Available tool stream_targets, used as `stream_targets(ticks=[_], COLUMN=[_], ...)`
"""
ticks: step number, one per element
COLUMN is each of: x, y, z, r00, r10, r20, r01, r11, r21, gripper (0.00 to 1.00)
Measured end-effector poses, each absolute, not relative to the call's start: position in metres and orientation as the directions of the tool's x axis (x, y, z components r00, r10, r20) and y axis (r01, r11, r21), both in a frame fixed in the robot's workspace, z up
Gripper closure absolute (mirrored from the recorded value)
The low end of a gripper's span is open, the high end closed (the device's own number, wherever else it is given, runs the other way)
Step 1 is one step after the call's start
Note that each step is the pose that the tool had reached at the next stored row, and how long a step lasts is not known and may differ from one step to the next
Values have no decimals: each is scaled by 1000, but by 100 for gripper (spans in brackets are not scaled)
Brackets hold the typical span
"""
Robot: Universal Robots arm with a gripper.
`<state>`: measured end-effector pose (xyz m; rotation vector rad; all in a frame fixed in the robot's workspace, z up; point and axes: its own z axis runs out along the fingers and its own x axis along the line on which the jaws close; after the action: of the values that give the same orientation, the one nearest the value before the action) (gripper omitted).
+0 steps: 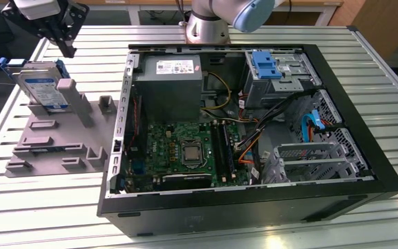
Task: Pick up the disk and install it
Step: 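Reach for the disk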
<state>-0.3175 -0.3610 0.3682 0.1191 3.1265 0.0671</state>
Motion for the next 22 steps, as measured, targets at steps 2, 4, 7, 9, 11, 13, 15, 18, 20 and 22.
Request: stream_targets(ticks=[2,4,7,9,11,13,15,18,20,22], x=[-318,-318,-318,-319,-319,-319,-320,-321,-322,-323], y=[-361,-361,-361,-361,-361,-361,-361,-361,-361,-361], z=[368,368,368,368,368,368,368,368,368,368], r00=[-997,-997,-997,-997,-997,-997,-997,-997,-997,-997], r10=[76,76,76,76,76,76,76,76,76,76], r20=[-10,-10,-10,-10,-10,-10,-10,-10,-10,-10], r01=[76,76,76,76,76,76,76,76,76,76], r11=[996,996,996,996,996,996,996,996,996,996], r21=[43,43,43,43,43,43,43,43,43,43], gripper=[89,89,89,89,89,89,89,89,89,89])
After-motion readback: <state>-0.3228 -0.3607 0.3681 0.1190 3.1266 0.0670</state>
